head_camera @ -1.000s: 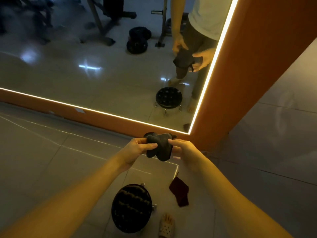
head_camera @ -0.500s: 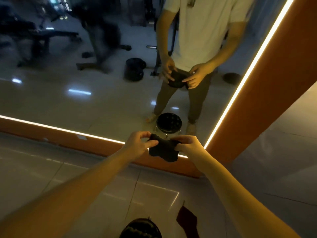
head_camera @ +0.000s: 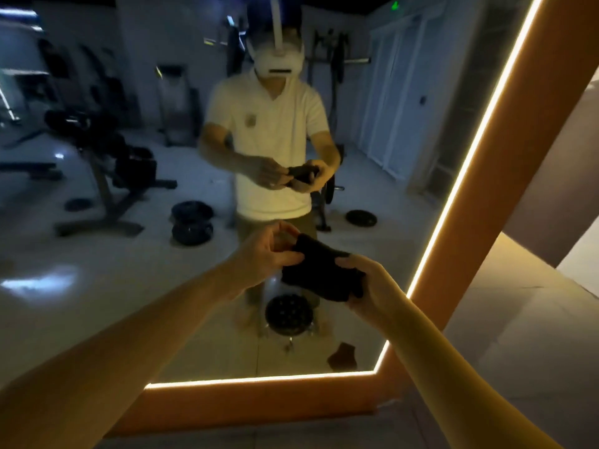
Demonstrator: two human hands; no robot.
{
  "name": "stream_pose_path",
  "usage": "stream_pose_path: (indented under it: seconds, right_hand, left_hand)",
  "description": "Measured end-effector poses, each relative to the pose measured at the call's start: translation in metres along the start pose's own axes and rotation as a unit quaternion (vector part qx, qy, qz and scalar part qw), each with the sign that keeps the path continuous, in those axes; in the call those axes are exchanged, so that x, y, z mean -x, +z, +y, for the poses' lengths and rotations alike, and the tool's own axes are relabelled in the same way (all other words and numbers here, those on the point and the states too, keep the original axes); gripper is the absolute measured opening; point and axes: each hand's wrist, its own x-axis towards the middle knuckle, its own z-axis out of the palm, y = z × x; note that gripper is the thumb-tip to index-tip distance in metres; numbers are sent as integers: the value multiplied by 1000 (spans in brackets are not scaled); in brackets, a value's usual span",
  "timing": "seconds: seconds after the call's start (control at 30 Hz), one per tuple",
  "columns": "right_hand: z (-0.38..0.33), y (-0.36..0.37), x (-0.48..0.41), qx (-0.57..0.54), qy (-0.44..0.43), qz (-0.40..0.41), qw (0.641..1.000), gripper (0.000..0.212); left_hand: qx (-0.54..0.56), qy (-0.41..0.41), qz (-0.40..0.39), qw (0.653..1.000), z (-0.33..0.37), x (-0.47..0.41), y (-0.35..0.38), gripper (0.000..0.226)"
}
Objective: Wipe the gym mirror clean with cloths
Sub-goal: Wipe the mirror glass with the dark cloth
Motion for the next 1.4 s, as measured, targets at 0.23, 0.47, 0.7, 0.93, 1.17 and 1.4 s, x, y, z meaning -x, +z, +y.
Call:
stream_pose_path:
  seconds: [0.23, 0.47, 0.7, 0.93, 1.17, 1.4]
  right_hand:
    - [-69, 53, -23, -31, -60, -25, 997, 37]
    - [-177, 73, -45, 10, -165, -79, 983, 32]
    - [-262, 110, -56, 77, -265, -48, 960, 18]
    - [-357, 177, -57, 278, -656, 215, 668, 15]
    - [-360, 259, -177, 501, -614, 367, 487, 57]
    - [-266, 339, -244, 731, -593, 184, 283, 66]
  left_hand:
    - [-99, 76, 35, 992, 96, -37, -30, 44]
    - [-118, 167, 140, 969, 195, -87, -22, 49]
    - [-201, 221, 249, 921, 267, -111, -37, 31]
    - [-439, 317, 380, 750, 276, -87, -143, 9]
    - [-450, 315, 398, 735, 263, -70, -235, 12]
    - [-424, 335, 478, 692, 255, -84, -283, 21]
